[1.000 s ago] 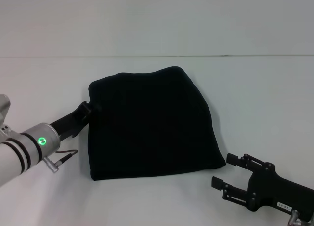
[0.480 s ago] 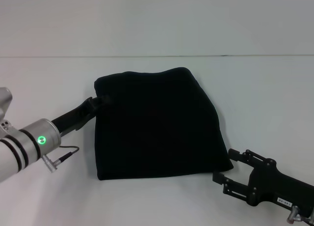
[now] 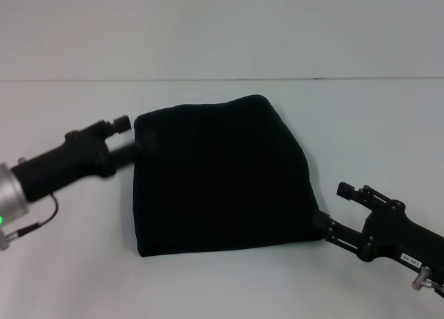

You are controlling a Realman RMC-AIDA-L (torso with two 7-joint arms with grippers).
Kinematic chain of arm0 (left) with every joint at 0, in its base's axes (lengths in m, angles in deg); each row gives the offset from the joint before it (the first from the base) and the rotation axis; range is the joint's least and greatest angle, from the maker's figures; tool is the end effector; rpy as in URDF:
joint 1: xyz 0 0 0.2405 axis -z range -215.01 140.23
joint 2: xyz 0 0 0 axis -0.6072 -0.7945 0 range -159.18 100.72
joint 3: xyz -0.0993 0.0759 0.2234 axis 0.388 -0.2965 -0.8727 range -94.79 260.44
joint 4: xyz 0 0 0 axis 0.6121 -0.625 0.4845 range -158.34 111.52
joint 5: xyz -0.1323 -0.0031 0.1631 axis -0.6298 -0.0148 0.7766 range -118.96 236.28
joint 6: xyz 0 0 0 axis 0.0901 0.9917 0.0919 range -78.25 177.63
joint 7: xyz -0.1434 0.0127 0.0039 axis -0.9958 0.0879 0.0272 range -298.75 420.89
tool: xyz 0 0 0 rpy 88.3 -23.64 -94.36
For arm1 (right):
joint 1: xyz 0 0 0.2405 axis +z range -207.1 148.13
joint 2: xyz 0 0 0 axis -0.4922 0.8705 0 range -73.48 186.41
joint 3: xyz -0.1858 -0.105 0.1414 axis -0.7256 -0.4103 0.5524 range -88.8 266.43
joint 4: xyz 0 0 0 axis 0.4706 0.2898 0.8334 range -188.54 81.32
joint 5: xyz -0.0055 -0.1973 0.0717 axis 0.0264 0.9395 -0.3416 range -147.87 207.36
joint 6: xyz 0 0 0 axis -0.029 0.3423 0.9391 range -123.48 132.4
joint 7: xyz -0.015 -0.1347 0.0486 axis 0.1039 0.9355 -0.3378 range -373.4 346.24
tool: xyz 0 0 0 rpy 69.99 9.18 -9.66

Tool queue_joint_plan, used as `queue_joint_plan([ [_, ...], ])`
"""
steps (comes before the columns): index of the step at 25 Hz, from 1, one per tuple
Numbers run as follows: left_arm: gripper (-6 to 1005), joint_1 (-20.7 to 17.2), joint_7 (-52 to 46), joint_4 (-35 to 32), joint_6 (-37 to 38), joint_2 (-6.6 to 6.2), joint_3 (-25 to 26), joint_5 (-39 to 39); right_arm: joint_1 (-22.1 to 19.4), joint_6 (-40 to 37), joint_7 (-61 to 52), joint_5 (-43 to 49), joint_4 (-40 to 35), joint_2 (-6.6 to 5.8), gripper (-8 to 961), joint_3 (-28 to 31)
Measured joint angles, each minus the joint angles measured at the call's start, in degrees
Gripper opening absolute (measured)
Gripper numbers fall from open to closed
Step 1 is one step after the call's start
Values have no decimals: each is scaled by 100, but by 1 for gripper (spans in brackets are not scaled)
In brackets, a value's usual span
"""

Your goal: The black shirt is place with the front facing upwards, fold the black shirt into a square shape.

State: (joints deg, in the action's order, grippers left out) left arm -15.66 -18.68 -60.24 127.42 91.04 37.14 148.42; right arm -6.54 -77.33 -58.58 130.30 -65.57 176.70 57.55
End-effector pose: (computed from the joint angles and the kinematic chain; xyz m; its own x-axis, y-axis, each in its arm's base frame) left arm -0.2851 0.3309 0.0149 0.5623 0.3277 0.7592 0.7017 -0.6749 -0.2284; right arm 0.3113 0.2744 -0.0511 0.6874 -0.2129 -0.6944 -0.5733 -0.7459 -0.3389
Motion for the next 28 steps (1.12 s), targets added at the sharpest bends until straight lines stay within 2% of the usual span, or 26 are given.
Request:
queue_joint_plan([
  [2,547,-216,761,-229,587,8,67,312,3,-3,135,-1,-6,0,808,2],
  [5,690,-543,1580,-396,1030,109,193,720,-71,7,441,0,36,-1,808,-5],
  [10,948,-874,1810,-300,1046,219,319,1111,-296,73,730,25,210,-1,809,-23],
  [12,948,-916,1817,-52,939,209,510,1210,-357,151,803,33,239,-1,809,-28],
  [17,949,-795,1822,448,679,54,606,1430,-397,260,860,47,253,-2,809,-50],
  [28,948,-740,1832,572,497,48,614,1559,-413,348,861,51,256,-9,808,-75],
])
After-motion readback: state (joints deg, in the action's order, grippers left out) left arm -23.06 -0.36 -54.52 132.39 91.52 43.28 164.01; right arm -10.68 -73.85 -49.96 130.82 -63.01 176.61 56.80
